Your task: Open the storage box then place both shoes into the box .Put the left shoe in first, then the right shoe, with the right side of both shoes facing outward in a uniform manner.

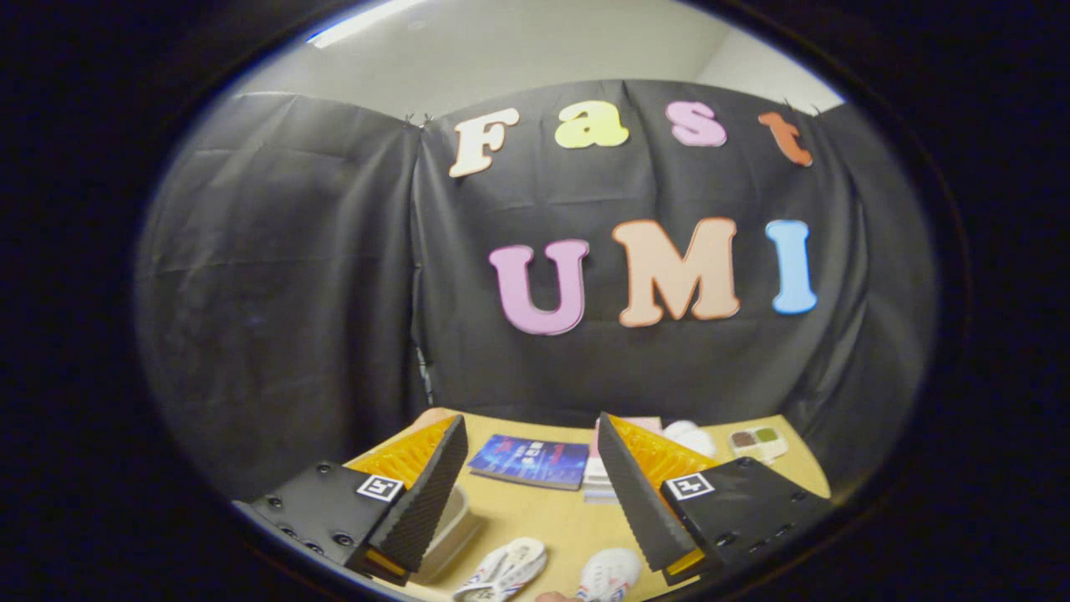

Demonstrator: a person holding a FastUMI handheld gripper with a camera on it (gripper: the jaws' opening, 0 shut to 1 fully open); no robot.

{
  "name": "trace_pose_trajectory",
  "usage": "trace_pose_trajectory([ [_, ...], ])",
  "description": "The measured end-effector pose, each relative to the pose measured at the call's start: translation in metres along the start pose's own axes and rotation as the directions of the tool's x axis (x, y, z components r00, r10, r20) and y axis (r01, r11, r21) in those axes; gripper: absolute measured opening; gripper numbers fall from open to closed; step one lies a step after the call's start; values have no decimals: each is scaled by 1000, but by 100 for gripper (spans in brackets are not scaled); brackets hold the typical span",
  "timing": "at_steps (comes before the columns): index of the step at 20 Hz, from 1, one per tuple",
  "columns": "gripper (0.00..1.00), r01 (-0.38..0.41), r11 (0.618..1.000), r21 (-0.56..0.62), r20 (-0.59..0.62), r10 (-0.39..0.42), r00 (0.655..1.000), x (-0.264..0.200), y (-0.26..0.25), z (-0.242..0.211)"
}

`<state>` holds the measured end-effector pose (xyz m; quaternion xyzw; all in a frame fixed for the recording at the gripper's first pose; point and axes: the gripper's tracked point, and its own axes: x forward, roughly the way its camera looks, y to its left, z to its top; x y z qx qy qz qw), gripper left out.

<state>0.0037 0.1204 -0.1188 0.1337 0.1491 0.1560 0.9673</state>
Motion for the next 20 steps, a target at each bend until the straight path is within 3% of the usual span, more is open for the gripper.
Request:
trace_pose_trajectory([
  [6,95,-111,969,219,-168,149,974,28,34,-84],
  [14,97,-110,922,372,-380,260,888,34,65,-201],
  [17,97,-108,878,466,-416,326,849,33,82,-227],
  [20,99,-93,797,596,-411,403,818,32,99,-243],
])
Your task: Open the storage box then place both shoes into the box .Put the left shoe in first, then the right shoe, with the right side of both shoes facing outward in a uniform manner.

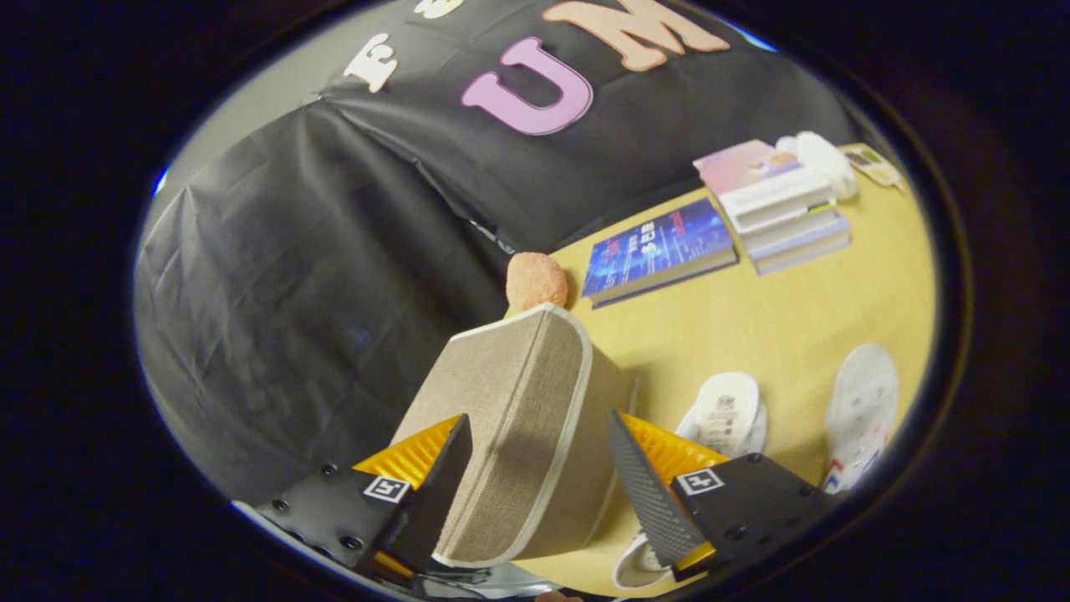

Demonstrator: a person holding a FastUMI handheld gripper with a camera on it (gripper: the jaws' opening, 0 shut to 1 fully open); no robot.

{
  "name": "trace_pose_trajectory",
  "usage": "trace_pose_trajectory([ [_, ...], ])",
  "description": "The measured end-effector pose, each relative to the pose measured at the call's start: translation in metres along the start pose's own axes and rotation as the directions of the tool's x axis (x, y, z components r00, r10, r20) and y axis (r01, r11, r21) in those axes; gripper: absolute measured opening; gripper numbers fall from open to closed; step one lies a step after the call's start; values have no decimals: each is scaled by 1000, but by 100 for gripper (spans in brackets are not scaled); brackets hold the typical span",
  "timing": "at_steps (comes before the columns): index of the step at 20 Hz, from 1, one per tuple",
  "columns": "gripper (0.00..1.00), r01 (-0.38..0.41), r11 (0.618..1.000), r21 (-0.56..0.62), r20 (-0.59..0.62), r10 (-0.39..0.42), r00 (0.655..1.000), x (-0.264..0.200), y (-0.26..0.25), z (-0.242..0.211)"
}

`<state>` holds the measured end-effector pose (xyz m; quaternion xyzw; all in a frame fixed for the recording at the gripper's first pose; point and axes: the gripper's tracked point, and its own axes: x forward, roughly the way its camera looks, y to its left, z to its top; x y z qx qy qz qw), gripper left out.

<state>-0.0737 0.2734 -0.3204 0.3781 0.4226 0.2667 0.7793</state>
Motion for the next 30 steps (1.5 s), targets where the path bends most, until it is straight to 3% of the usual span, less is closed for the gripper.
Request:
trace_pose_trajectory([
  [4,99,-61,987,150,-58,71,996,14,0,-23],
  [9,96,-123,936,329,-102,164,981,23,9,-38],
  [16,75,-111,938,328,-137,164,977,8,16,-36],
  [20,75,-105,940,326,-158,164,974,0,26,-34],
  [25,75,-161,952,259,-154,205,967,-12,64,-21],
  [30,75,-249,942,227,-121,280,952,-14,119,0],
])
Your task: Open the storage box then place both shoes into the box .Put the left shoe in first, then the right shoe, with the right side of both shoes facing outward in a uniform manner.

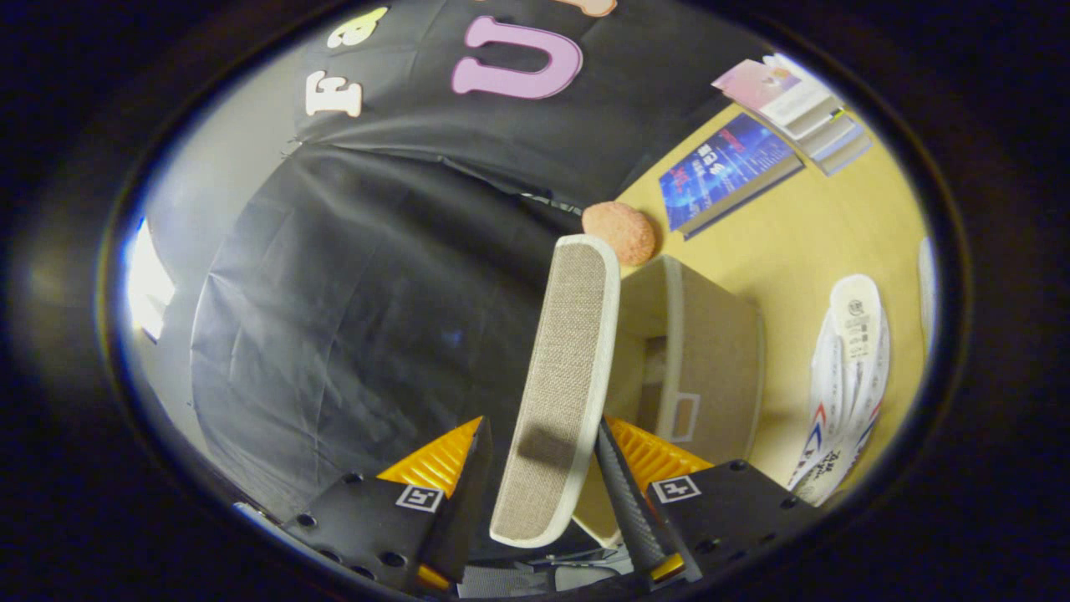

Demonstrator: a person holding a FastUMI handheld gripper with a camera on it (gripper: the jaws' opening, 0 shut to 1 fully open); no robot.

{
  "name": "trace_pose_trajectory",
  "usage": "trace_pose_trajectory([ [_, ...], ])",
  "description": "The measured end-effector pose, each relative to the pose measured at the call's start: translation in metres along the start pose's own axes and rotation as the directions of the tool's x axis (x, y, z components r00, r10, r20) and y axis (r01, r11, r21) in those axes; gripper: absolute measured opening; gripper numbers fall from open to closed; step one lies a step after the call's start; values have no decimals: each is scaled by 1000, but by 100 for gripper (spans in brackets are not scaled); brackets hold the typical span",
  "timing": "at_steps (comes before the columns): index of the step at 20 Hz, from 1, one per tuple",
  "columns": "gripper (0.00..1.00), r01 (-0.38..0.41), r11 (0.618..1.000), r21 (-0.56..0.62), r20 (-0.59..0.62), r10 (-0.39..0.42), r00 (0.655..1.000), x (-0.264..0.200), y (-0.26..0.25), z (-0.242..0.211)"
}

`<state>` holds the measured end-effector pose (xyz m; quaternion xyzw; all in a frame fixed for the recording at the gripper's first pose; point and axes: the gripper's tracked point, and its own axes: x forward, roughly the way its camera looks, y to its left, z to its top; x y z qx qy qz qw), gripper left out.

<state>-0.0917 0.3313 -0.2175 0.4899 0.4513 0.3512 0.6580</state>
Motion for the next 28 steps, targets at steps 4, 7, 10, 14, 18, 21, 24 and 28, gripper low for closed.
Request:
trace_pose_trajectory([
  [4,75,5,994,-113,-51,-10,999,33,35,-1],
  [7,75,-28,987,-156,-107,12,994,71,71,-8],
  [10,75,-36,982,-187,-158,7,987,117,97,-22],
  [14,75,12,986,-167,-209,-47,977,179,107,-40],
  [18,75,58,990,-126,-223,-85,971,220,89,-54],
  [21,75,77,989,-128,-217,-104,971,229,94,-59],
  [24,75,97,983,-155,-208,-128,970,224,85,-53],
  [28,75,119,979,-166,-172,-148,974,207,75,-31],
])
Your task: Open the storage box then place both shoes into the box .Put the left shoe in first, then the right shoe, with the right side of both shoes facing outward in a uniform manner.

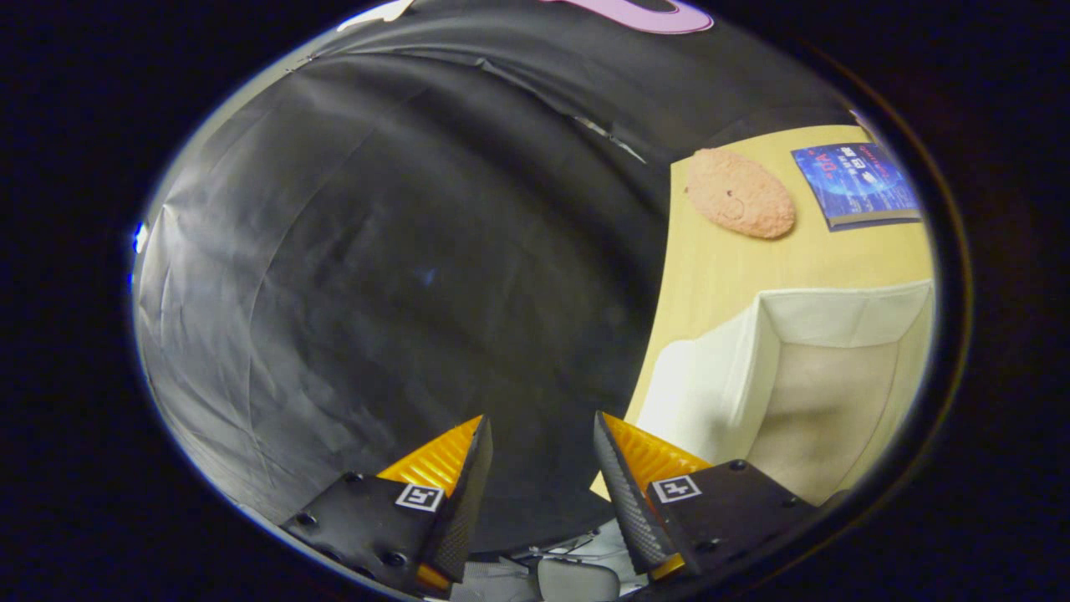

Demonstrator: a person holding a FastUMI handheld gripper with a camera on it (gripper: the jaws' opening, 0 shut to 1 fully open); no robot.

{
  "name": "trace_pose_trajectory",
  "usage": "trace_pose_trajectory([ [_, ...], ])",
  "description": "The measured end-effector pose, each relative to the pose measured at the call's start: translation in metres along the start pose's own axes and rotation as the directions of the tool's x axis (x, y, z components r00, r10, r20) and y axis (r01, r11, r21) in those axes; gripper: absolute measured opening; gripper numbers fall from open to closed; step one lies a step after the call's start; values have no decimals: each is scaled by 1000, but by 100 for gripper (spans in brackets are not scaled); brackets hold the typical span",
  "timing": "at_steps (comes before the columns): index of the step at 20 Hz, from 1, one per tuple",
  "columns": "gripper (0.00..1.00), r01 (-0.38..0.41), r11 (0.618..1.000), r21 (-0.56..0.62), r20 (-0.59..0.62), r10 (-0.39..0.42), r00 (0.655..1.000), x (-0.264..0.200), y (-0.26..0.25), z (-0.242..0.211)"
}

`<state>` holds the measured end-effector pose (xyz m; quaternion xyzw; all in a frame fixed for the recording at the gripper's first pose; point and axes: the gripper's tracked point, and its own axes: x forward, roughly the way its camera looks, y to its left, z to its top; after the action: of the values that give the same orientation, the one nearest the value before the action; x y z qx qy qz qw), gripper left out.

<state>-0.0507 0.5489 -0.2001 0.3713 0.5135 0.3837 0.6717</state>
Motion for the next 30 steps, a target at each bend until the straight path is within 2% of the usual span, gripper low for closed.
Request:
trace_pose_trajectory([
  [6,75,69,998,8,120,-70,990,-67,-56,47],
  [11,75,156,986,60,229,-166,959,-128,-121,80],
  [15,76,236,967,91,269,-252,929,-174,-173,86],
  [24,76,394,900,186,257,-432,865,-239,-282,49],
  [30,76,491,842,223,186,-531,827,-253,-343,7],
])
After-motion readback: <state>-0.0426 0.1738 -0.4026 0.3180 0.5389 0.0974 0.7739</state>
